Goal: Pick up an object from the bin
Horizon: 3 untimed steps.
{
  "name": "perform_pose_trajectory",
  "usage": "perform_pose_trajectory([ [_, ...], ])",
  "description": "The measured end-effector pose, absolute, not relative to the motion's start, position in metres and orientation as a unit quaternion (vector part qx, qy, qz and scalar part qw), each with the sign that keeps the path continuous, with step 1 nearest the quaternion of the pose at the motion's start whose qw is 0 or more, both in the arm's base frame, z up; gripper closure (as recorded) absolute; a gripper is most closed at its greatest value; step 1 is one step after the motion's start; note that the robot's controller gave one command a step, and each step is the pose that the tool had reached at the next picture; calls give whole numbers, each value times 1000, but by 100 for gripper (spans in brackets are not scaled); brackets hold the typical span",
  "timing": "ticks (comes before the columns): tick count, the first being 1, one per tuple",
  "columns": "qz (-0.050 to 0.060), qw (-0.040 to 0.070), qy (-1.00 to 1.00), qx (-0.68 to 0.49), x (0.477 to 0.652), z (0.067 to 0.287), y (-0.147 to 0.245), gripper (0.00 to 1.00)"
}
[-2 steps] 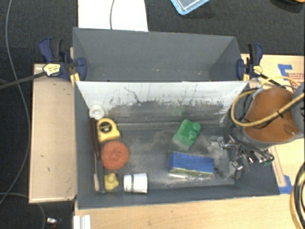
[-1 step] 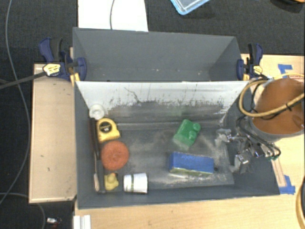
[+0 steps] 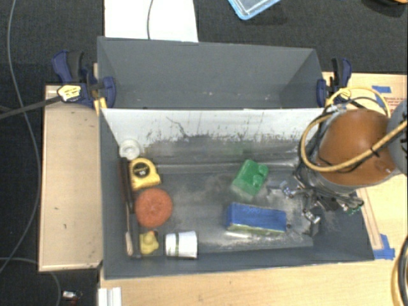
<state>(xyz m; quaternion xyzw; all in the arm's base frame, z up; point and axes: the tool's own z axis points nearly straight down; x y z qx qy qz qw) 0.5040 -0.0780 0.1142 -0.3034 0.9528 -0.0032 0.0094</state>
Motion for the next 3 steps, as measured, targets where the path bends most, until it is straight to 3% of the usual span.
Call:
perform_pose_trajectory([
  [1,-5,12,966,-258,491,94,-52,0],
  [2,-7,15,957,-289,502,89,-30,0],
  [3,-5,15,967,-256,505,79,-36,0],
])
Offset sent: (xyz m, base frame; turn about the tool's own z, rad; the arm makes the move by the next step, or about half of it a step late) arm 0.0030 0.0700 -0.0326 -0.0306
